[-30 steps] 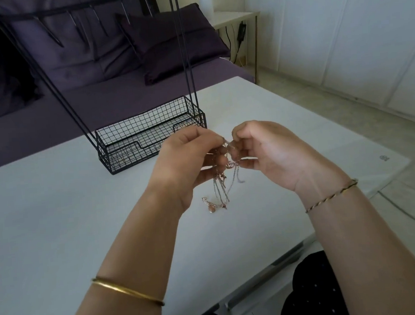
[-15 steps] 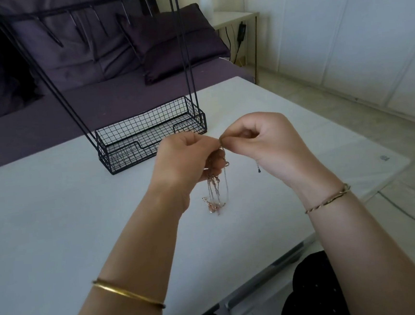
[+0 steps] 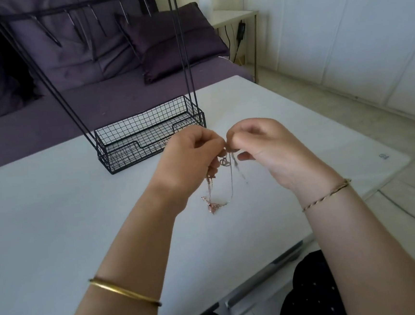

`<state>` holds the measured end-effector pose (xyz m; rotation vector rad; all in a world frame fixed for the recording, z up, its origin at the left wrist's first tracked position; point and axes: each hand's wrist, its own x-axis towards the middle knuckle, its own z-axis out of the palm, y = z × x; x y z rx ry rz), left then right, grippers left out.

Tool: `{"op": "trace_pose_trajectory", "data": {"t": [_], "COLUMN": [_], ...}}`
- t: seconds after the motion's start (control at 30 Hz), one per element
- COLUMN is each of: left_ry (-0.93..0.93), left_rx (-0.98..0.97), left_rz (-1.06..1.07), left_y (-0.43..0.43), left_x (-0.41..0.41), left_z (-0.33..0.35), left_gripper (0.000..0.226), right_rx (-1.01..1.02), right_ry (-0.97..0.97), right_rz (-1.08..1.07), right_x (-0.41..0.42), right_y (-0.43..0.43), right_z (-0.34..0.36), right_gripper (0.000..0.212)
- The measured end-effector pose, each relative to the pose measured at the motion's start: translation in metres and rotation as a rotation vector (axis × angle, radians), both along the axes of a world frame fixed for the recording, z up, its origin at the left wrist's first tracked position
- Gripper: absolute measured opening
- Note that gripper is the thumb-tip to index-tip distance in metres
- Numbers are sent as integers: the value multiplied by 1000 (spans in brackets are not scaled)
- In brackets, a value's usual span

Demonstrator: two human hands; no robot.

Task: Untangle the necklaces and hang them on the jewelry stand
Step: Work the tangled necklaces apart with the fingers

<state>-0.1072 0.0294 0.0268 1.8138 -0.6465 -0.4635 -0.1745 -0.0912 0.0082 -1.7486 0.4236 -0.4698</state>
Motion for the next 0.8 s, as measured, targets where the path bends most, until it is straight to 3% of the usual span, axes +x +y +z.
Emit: {"op": "trace_pose_trajectory", "data": {"t": [0.13,0.37,0.8], "left_ry": [-51,-222,-892], "left_rx": [7,-42,87], "left_rz": [-37,21,-39], "left_y": [1,4,3], "left_x": [-1,-5,-3], "left_z": [2,5,-3], "left_gripper": [10,12,8], "right_rx": [349,467,222], "right_ry": [55,66,138], "right_rz": [75,51,-31], "right_x": [-1,-1,0], "right_y": [-2,-2,2], "right_z": [3,6,6], "right_gripper": [22,35,14]}}
